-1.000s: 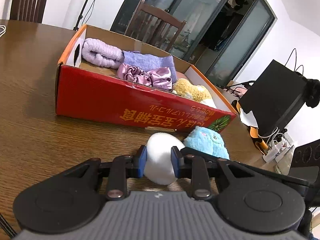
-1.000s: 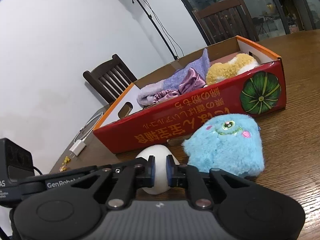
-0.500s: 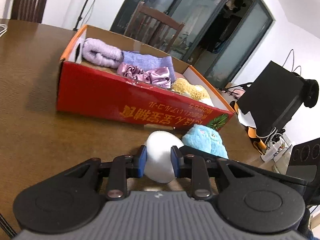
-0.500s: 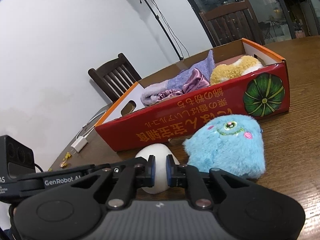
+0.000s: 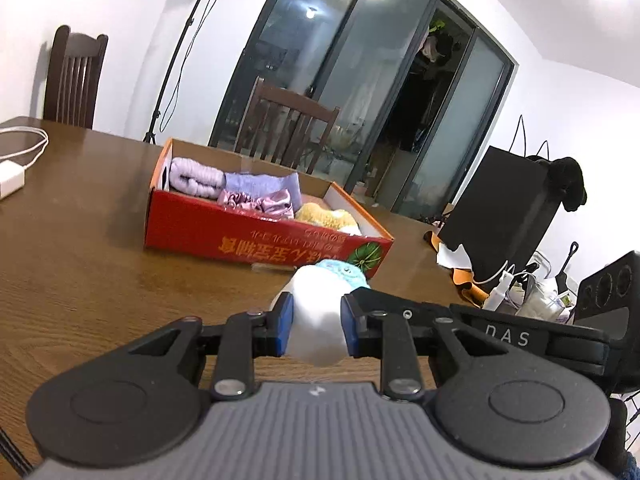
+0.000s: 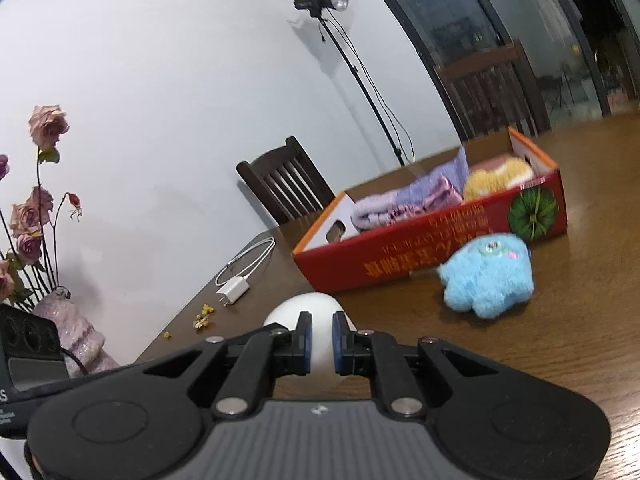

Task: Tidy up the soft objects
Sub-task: 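Carry the white foam cylinder into the cardboard box and open both grippers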

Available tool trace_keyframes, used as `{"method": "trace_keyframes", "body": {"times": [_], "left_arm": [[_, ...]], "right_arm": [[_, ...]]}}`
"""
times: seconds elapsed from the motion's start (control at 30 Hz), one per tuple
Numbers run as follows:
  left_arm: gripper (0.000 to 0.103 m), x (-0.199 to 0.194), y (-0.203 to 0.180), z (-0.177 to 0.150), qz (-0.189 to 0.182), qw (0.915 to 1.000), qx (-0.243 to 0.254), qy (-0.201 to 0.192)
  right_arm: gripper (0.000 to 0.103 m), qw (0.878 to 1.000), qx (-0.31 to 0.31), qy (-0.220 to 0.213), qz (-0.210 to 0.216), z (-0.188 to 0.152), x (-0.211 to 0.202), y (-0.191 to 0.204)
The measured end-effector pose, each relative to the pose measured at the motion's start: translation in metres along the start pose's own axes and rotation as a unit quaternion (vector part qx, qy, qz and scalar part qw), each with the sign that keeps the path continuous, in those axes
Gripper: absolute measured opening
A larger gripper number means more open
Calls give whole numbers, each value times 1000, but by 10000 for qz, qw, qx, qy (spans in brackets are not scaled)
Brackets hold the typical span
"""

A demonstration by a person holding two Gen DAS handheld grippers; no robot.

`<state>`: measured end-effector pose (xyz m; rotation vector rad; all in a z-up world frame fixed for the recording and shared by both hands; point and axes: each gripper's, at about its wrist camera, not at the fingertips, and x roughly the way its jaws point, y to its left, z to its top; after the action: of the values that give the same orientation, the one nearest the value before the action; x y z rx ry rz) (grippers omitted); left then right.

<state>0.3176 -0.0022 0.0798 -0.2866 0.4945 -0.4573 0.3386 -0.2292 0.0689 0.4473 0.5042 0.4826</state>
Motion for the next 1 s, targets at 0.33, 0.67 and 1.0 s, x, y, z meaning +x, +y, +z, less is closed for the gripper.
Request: {"method": "trace_keyframes", "body": {"times": [0.33,0.67,1.0], "left_arm": [[26,13,2,34,109,9998,94,-117],[26,63,28,85,279,9994,175,-94],[26,128,74,120,380,9991,-34,207]], "right_arm": [[10,9994,-337,-81,-39,28,13,12],[11,9992,-379,35,-81,77,77,2],[12,9991,-291,271,-170,109,151,-21]]}}
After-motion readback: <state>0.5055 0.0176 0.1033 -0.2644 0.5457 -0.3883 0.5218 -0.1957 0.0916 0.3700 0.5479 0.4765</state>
